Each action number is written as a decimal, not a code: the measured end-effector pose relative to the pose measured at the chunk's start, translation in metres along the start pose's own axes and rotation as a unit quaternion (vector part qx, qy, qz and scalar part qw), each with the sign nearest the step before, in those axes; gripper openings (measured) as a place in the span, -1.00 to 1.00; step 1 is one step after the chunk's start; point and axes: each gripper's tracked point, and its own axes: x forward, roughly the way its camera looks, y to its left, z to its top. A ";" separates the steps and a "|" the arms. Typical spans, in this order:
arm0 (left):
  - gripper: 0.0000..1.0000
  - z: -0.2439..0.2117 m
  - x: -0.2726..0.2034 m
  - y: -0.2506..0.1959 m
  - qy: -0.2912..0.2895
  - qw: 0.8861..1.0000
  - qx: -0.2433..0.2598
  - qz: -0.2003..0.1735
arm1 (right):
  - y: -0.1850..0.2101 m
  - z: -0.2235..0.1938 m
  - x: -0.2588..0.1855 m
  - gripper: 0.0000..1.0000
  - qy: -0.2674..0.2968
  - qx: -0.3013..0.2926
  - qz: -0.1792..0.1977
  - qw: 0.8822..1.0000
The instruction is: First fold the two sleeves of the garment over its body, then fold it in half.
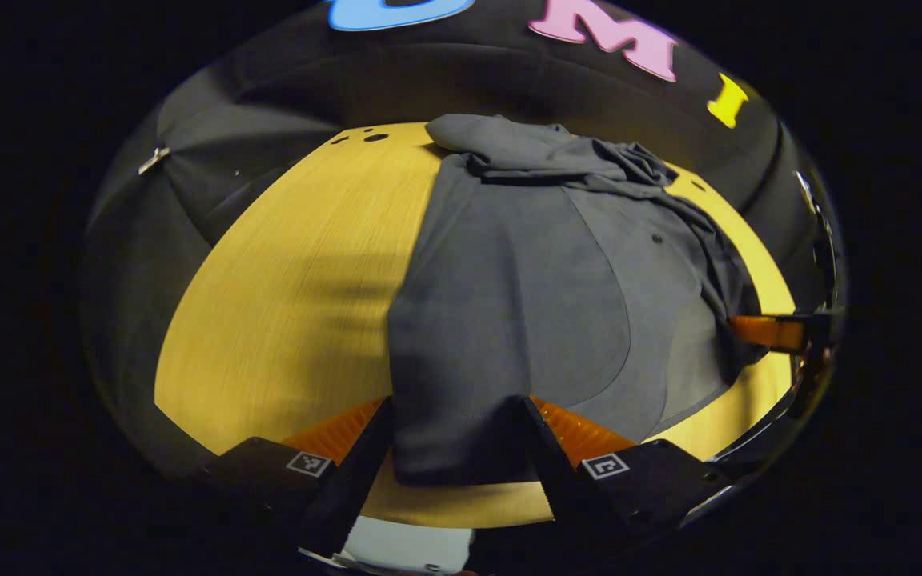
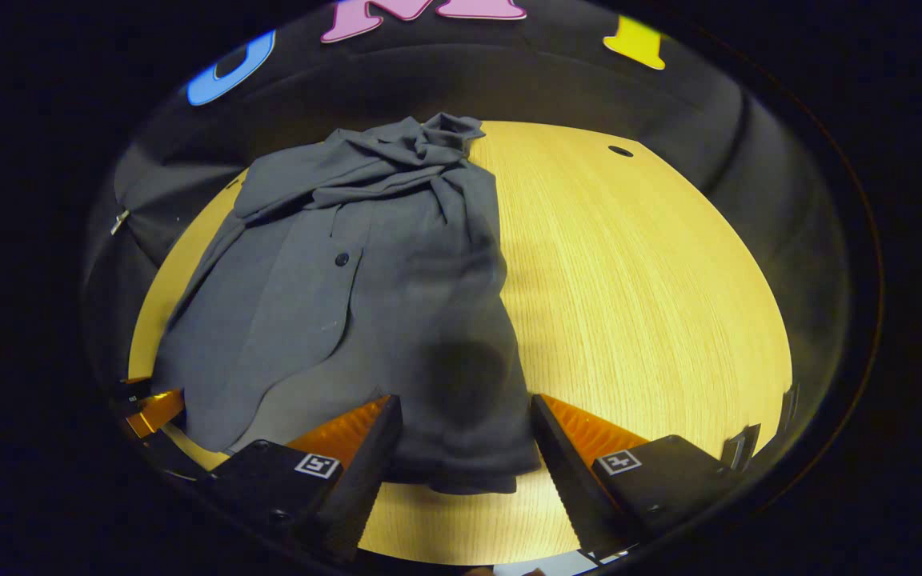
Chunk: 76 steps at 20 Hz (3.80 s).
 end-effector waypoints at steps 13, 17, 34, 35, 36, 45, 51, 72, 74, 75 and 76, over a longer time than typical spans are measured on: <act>-0.33 0.015 0.008 -0.036 0.001 0.999 0.026 -0.037 | 0.032 -0.001 0.001 -0.45 0.027 -0.020 0.021 0.999; -0.80 0.020 0.008 -0.041 -0.002 0.999 0.022 -0.045 | 0.034 -0.001 0.001 -0.80 0.041 -0.031 0.040 0.998; -0.89 0.105 -0.044 -0.042 -0.062 0.990 -0.108 -0.069 | 0.039 0.071 -0.033 -0.84 -0.004 -0.027 0.116 0.993; -0.89 0.116 -0.045 -0.043 -0.067 0.989 -0.110 -0.074 | 0.042 0.081 -0.033 -0.84 -0.014 -0.027 0.119 0.992; -0.89 0.127 -0.046 -0.045 -0.072 0.988 -0.114 -0.078 | 0.044 0.093 -0.034 -0.84 -0.021 -0.026 0.122 0.992; -0.89 0.244 -0.049 -0.020 -0.148 0.975 -0.142 -0.081 | 0.052 0.203 -0.024 -0.84 -0.095 -0.032 0.145 0.984; -0.89 0.339 -0.025 -0.009 -0.213 0.963 -0.137 -0.094 | 0.053 0.294 -0.006 -0.84 -0.170 -0.037 0.138 0.975; -0.41 0.479 0.183 0.059 -0.303 0.944 -0.126 -0.011 | 0.059 0.429 0.167 -0.29 -0.277 -0.009 0.035 0.960; -0.24 0.483 0.162 0.059 -0.310 0.944 -0.116 -0.014 | 0.054 0.433 0.149 0.16 -0.290 -0.017 0.023 0.957; 0.14 0.486 0.148 0.057 -0.317 0.942 -0.110 -0.018 | 0.048 0.434 0.136 0.19 -0.297 -0.021 0.013 0.954; 0.52 0.487 0.131 0.057 -0.322 0.941 -0.105 -0.020 | 0.043 0.434 0.123 0.46 -0.303 -0.022 0.002 0.953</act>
